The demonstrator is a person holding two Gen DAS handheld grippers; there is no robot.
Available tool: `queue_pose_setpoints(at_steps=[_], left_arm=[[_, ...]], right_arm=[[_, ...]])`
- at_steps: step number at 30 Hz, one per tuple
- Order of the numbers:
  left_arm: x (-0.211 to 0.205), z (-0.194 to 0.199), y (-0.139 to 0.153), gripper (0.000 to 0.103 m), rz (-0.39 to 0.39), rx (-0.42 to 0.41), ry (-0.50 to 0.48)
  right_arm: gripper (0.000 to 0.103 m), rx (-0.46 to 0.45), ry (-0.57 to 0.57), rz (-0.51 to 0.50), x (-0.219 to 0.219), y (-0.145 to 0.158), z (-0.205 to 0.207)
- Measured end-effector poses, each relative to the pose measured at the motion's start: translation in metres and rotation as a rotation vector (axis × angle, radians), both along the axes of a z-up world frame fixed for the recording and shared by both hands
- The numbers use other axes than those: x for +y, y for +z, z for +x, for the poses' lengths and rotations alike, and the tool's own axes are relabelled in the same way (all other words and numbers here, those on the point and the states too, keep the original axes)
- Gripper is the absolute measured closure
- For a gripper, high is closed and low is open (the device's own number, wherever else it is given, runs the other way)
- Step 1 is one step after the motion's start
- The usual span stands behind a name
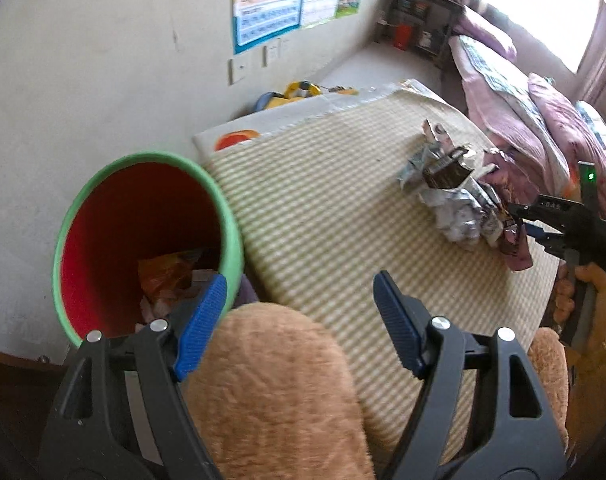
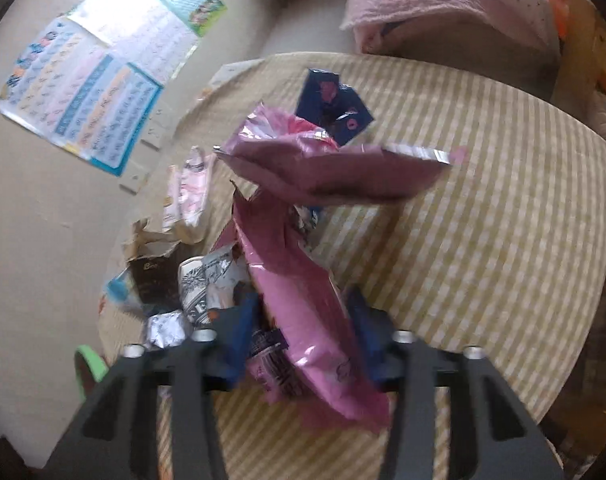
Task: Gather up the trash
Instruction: 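Grasp the pink bag with the right tool and lift it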
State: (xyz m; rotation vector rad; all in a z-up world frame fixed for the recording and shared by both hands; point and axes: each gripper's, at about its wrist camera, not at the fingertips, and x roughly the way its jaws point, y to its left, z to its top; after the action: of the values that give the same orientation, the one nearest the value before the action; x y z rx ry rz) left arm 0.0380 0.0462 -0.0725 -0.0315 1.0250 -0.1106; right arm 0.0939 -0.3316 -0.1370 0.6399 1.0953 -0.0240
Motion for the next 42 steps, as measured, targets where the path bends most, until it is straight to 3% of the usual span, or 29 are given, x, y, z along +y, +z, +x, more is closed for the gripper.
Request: queue_pose_setpoints(at_steps=[6, 11, 14, 20, 23, 25, 29, 33, 39, 42], left_arm=[[-0.041, 0.024, -0.006, 0.030, -0.064, 0.040, -0.067], [-0.096, 0.054, -0.014, 0.030, -0.083, 0.043, -0.132], [-0.128, 0.071, -0.024, 0.030, -0.087, 0.052, -0.161], [-0.172, 0.097, -0.049, 0.030, -0.090, 0.117, -0.163], [-0.189, 0.107, -0.062, 0.030, -0.030, 0.147, -0.169], [-0.191, 0.114, -0.072, 0.030, -0.017, 0.172, -0.145], [-0.188, 0.119, -0.087, 0.026, -0.068, 0.229, -0.096], [-0.190, 0.116, -0.090, 0.018, -0.062, 0.241, -0.070], [-0.192, 0.114, -0.098, 0.018, -0.074, 0.275, -0.073], [-0.192, 0.114, -0.100, 0.038, -0.067, 0.277, -0.089]], right_arm=[[0.070, -0.091, 0.039, -0.026, 0.019, 0.032, -0.068], [0.070, -0.059, 0.026, -0.030, 0.039, 0.026, -0.123], [0.069, -0.026, 0.057, -0.053, 0.051, 0.013, -0.130], [0.061, -0.067, 0.083, -0.068, 0.056, 0.018, -0.125], [0.058, -0.082, 0.084, -0.071, 0.053, 0.015, -0.125], [0.057, -0.088, 0.085, -0.068, 0.051, 0.013, -0.125], [0.053, -0.080, 0.090, -0.048, 0.050, 0.007, -0.122], [0.049, -0.076, 0.101, -0.043, 0.049, 0.006, -0.123], [0.043, -0.061, 0.115, -0.032, 0.051, 0.002, -0.122], [0.043, -0.060, 0.119, -0.030, 0.051, 0.002, -0.122]])
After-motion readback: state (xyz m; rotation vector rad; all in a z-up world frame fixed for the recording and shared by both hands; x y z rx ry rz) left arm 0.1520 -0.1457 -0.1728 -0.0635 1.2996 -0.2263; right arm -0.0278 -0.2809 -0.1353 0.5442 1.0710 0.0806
